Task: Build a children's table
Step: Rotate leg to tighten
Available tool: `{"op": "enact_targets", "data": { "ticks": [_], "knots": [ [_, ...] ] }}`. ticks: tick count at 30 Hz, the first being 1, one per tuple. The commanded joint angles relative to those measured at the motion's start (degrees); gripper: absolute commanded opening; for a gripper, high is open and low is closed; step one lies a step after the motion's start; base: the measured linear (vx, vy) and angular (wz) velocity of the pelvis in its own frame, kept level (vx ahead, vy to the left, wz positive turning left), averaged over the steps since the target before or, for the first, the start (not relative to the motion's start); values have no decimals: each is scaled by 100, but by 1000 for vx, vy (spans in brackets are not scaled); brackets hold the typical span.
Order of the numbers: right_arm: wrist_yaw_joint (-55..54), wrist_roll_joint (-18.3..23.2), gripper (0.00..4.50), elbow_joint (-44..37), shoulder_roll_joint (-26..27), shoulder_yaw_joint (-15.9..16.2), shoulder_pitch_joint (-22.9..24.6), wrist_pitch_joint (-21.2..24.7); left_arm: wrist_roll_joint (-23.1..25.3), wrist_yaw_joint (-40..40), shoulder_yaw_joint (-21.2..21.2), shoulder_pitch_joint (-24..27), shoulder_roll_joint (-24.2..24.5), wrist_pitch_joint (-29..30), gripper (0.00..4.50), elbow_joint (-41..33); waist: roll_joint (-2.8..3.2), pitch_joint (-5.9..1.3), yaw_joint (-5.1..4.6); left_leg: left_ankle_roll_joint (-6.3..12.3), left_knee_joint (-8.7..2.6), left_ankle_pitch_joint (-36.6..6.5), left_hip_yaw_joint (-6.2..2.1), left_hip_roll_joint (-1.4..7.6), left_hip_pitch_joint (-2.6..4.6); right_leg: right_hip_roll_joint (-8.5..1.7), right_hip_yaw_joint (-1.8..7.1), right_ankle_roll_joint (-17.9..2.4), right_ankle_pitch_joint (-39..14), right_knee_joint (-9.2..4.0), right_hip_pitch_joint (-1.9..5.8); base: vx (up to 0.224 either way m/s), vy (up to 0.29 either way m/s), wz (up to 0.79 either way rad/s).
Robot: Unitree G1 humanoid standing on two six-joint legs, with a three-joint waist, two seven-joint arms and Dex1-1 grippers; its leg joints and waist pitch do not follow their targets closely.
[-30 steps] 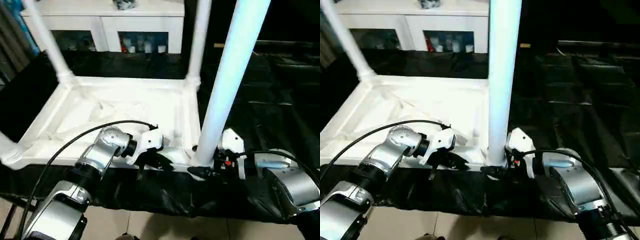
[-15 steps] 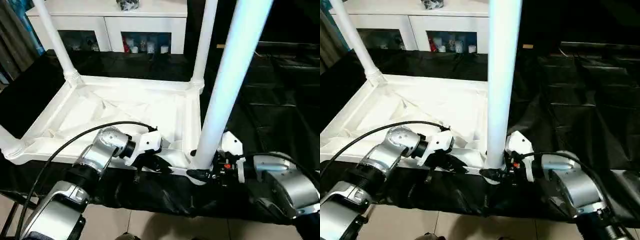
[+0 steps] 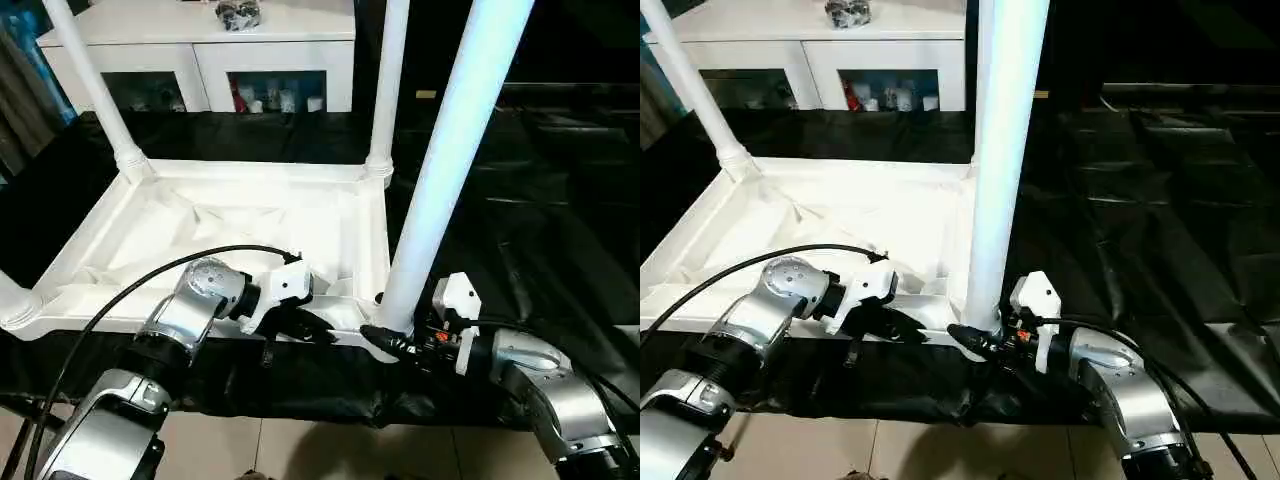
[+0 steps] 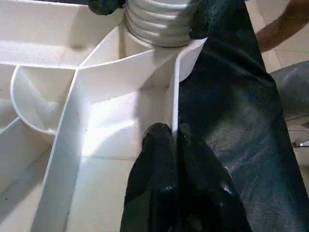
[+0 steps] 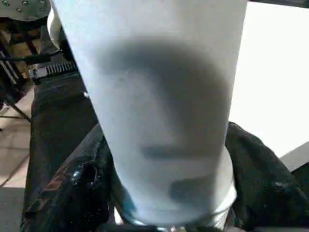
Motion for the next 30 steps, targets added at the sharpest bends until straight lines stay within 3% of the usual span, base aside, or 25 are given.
{"op": "enact_targets", "data": {
  "ticks": [1,4,6,9,10,11,14,15,16,19,20,21,23,26,27,30],
  "knots": [
    [-138,-325,277,451,200,364,84,188,-468,-6,115,-160,-284,-68,0,-304,24,-274,0,47,-472,-2461,-165,233,49,-308,188,-1119,-2533,-502,210,0,0,0],
    [-683,-545,277,873,404,270,-65,-85,-406,250,144,-163,-387,-65,0,-260,22,-278,-55,6,-472,-2477,-175,228,43,-319,190,-1137,-2514,-495,197,0,0,0],
    [-1110,-662,277,1169,570,186,-159,-238,-301,564,160,-183,-494,-40,0,-198,-61,-264,-120,43,-467,-2456,-169,209,28,-316,186,-1075,-2695,-520,197,0,0,0],
    [-1765,-781,277,1605,854,54,-329,-372,-151,1134,202,-245,-719,69,0,-72,-23,-240,-158,20,-462,-2518,-180,196,66,-319,175,-933,-3115,-564,156,0,0,0],
    [-1933,-806,276,1721,932,21,-384,-396,-137,1284,224,-269,-801,126,0,-32,-79,-231,-166,28,-460,-2523,-174,190,69,-311,171,-885,-3204,-584,143,0,0,0],
    [-1933,-806,276,1721,932,21,-384,-396,-137,1284,224,-269,-801,126,0,-32,-59,-230,-167,27,-452,-2536,-177,182,79,-312,169,-863,-3282,-578,137,0,0,0],
    [-2841,-859,276,2432,1377,-232,-842,-505,12,2025,250,-366,-1224,259,0,139,-45,-212,-217,20,-451,-2644,-192,167,96,-314,148,-742,-3573,-618,105,0,0,0],
    [-3053,-849,276,2597,1476,-313,-962,-525,44,2203,255,-389,-1329,308,0,183,-73,-212,-224,20,-450,-2633,-201,158,88,-312,135,-695,-3645,-633,115,0,0,0],
    [-3386,-786,276,2877,1641,-472,-1173,-558,111,2523,251,-426,-1504,369,0,268,-50,-209,-253,54,-447,-2640,-202,147,96,-304,128,-662,-3701,-649,98,0,0,0],
    [-3533,-759,276,3081,1743,-553,-1300,-645,151,2724,233,-432,-1596,368,0,320,-29,-226,-283,102,-466,-2689,-219,161,85,-300,115,-654,-3563,-665,113,0,0,0],
    [-3591,-725,276,3231,1818,-593,-1373,-725,176,2838,231,-424,-1650,369,0,341,-87,-245,-300,147,-476,-2662,-209,169,65,-294,120,-690,-3379,-657,130,0,0,0],
    [-3606,-714,276,3289,1843,-606,-1399,-762,190,2865,231,-420,-1667,367,0,346,-58,-236,-294,172,-490,-2663,-212,171,56,-293,124,-731,-3291,-647,133,0,0,0],
    [-3660,-797,276,3364,1860,-568,-1431,-848,229,2877,209,-407,-1660,340,0,340,-55,-235,-301,175,-493,-2716,-208,173,61,-295,128,-746,-3283,-650,123,0,0,0],
    [-3723,-906,276,3440,1866,-523,-1462,-955,273,2873,193,-404,-1617,298,0,348,-63,-223,-308,170,-495,-2788,-204,160,65,-302,133,-707,-3451,-670,113,0,0,0],
    [-3757,-945,276,3523,1879,-539,-1498,-1019,291,2898,202,-413,-1619,290,0,372,-102,-229,-310,175,-490,-2794,-203,161,65,-308,130,-686,-3514,-678,108,0,0,0],
    [-3906,-987,276,3793,1933,-664,-1635,-1201,334,2964,214,-453,-1597,229,0,467,-76,-205,-335,139,-485,-2958,-224,149,86,-311,102,-559,-3864,-722,71,0,0,0]
  ]
}}
